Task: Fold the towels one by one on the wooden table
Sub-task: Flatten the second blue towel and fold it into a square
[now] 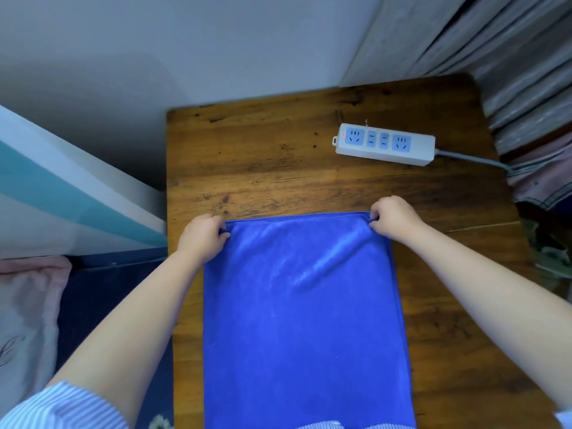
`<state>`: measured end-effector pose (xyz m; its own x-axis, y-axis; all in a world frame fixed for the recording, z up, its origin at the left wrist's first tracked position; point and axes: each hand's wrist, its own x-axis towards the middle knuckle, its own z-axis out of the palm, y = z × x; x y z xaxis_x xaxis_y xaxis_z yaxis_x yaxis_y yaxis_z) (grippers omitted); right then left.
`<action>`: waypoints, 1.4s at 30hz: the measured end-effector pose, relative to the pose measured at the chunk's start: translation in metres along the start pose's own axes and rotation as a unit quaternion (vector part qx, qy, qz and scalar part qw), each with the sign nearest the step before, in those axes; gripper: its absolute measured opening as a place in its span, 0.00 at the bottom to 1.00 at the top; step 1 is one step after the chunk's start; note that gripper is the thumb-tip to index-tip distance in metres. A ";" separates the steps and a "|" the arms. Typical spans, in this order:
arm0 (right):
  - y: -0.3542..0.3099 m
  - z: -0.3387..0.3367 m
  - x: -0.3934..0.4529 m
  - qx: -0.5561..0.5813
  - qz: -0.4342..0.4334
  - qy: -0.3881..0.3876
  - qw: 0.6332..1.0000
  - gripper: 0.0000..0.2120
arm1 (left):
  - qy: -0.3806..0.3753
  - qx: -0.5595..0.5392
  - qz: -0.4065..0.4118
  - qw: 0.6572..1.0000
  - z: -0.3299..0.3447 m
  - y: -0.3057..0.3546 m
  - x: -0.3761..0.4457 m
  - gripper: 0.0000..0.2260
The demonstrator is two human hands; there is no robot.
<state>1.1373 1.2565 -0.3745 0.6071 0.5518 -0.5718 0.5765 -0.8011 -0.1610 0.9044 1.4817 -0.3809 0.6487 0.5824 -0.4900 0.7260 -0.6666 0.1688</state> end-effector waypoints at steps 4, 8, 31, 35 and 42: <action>0.000 -0.019 -0.007 0.021 -0.016 -0.009 1.000 0.04 | 0.037 -0.038 0.005 0.999 -0.014 -0.005 -0.011 0.08; 0.001 -0.041 -0.026 0.103 -0.030 -0.018 0.994 0.02 | 0.062 -0.153 -0.023 0.986 -0.026 -0.014 -0.026 0.06; -0.023 -0.165 -0.182 0.046 -0.165 0.466 0.868 0.16 | 0.465 -0.036 0.062 0.882 -0.156 0.018 -0.164 0.07; -0.029 -0.167 -0.203 -0.004 -0.118 0.477 0.871 0.14 | 0.390 -0.024 0.024 0.920 -0.168 0.024 -0.185 0.08; -0.034 -0.171 -0.235 0.083 -0.108 0.630 0.765 0.11 | 0.503 0.013 0.019 0.864 -0.176 0.034 -0.211 0.07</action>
<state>1.0681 1.1938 -0.0970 0.6127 0.3776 0.6942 0.7242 -0.6199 -0.3020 0.8320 1.4180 -0.1215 0.5513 0.6613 0.5087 0.7030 -0.6965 0.1437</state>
